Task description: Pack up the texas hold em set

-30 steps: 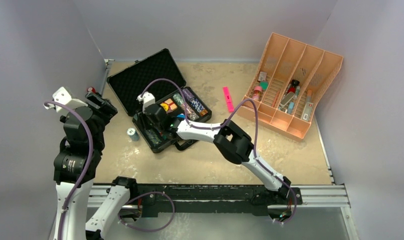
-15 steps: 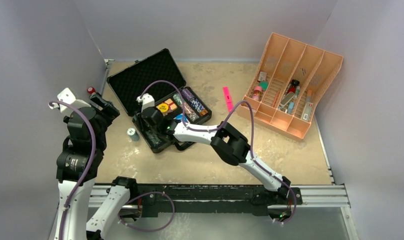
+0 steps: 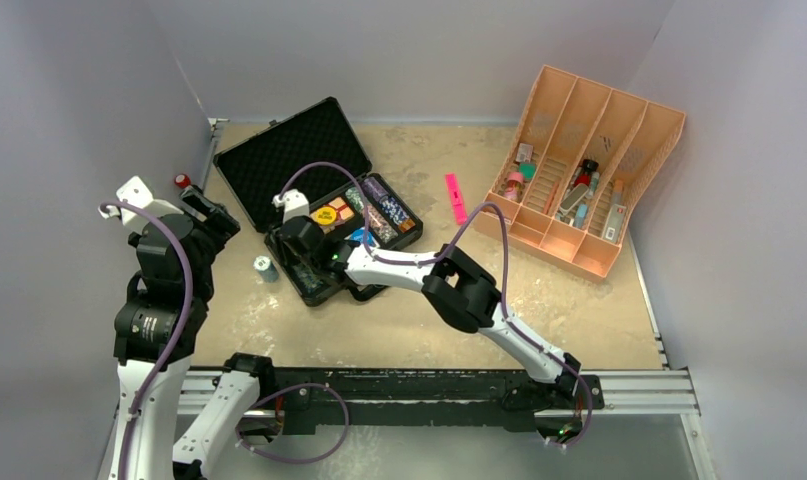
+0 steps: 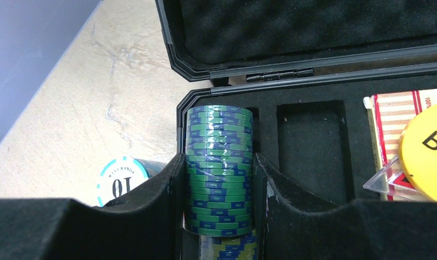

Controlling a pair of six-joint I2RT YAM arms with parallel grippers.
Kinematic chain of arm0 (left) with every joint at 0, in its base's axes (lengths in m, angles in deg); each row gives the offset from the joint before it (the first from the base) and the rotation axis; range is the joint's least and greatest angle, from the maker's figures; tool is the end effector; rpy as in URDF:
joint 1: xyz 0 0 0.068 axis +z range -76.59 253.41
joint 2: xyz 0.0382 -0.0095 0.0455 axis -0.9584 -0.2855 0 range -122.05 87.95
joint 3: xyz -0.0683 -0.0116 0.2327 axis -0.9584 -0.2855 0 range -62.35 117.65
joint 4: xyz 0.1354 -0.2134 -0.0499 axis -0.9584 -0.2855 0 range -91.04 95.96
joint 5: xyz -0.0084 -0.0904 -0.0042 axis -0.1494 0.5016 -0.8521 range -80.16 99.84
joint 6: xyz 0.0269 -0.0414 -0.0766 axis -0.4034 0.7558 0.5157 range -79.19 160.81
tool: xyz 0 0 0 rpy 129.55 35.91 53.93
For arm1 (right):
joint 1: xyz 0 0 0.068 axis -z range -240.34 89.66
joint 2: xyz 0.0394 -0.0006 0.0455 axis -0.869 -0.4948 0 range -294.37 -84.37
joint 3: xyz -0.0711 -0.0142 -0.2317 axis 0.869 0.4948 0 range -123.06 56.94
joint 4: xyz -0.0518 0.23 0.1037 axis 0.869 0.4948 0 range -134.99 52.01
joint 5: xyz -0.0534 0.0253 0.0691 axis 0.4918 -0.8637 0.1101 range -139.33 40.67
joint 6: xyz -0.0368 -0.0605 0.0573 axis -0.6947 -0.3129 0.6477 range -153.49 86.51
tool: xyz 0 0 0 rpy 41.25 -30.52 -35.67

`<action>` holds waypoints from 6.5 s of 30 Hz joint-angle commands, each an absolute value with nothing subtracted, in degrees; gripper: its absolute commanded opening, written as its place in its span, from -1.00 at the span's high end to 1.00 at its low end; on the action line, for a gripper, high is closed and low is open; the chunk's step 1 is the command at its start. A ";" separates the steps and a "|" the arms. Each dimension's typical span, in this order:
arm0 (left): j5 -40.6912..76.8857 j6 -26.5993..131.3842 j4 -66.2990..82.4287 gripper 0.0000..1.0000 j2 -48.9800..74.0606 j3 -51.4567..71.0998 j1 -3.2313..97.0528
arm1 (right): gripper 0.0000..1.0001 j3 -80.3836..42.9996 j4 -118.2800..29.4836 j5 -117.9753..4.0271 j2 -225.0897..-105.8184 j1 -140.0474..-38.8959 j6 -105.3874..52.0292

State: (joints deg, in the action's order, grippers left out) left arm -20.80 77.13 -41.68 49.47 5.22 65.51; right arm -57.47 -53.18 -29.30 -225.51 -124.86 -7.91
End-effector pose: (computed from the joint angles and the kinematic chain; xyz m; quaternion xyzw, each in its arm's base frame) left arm 0.1600 0.0199 0.3821 -0.3417 0.7212 -0.0133 0.6025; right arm 0.2775 0.5172 0.1570 -0.1706 0.7876 0.3072 0.5062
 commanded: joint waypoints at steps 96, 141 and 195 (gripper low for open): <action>2.97 85.71 -47.91 0.49 26.90 4.32 67.53 | -0.42 2.99 -94.95 -67.95 -171.33 -115.48 -34.53; 52.74 83.27 -28.20 0.55 30.89 0.01 67.52 | 0.16 -1.98 -94.05 -87.02 -176.06 -108.42 -42.13; -8.49 70.08 -33.37 -0.42 34.78 12.79 67.51 | 1.00 -56.11 -53.53 -37.84 -216.94 -118.27 -12.12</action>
